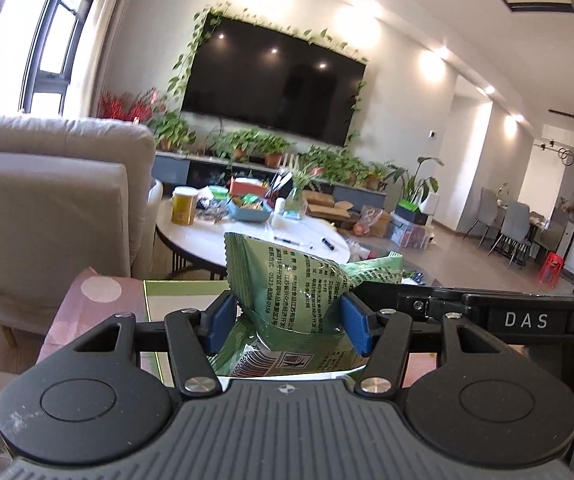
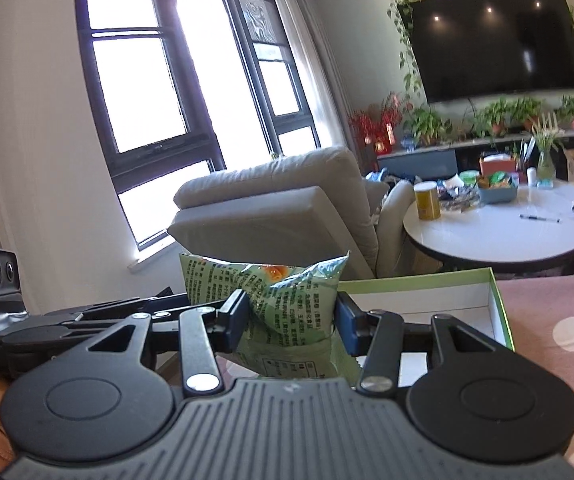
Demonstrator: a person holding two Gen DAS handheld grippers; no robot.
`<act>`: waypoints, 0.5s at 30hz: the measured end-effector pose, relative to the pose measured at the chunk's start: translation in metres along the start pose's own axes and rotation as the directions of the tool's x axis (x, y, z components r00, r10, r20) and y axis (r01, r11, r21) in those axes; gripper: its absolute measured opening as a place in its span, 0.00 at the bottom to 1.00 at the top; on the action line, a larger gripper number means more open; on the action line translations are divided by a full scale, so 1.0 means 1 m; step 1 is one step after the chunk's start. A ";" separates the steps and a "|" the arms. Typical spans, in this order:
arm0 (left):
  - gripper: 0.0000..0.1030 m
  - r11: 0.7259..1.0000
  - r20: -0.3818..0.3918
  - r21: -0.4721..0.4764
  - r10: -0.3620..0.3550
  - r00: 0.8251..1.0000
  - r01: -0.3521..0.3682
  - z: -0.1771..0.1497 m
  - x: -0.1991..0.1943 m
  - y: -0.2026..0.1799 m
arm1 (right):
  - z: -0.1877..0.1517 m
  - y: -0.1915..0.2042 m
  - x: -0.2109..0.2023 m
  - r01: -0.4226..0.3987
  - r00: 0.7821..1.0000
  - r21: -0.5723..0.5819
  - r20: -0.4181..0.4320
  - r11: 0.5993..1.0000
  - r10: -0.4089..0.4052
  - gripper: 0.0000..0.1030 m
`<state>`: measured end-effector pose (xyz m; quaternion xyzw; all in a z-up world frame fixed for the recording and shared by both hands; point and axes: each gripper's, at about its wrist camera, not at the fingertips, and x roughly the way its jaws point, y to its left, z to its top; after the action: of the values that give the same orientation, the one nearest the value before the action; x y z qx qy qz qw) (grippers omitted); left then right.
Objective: Organize snacks
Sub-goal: 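Lift the green chip bag with both grippers and drop it into the box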
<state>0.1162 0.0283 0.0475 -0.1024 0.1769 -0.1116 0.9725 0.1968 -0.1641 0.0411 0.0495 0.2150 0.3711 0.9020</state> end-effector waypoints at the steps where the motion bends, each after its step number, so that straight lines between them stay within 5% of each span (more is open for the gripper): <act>1: 0.52 1.000 -0.011 -0.003 0.006 1.000 -0.006 0.001 0.008 0.003 | 0.002 -0.003 0.006 -0.003 1.000 0.006 -0.009 1.000 0.004 0.89; 15: 0.52 0.991 -0.135 -0.113 0.055 0.989 -0.070 -0.003 0.121 0.070 | 0.008 -0.065 0.114 0.008 0.983 0.140 -0.181 0.990 0.018 0.89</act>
<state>0.2388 0.0641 -0.0107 -0.1465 0.2501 -0.0768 0.9540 0.3143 -0.1319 -0.0083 0.0790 0.3217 0.3604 0.8720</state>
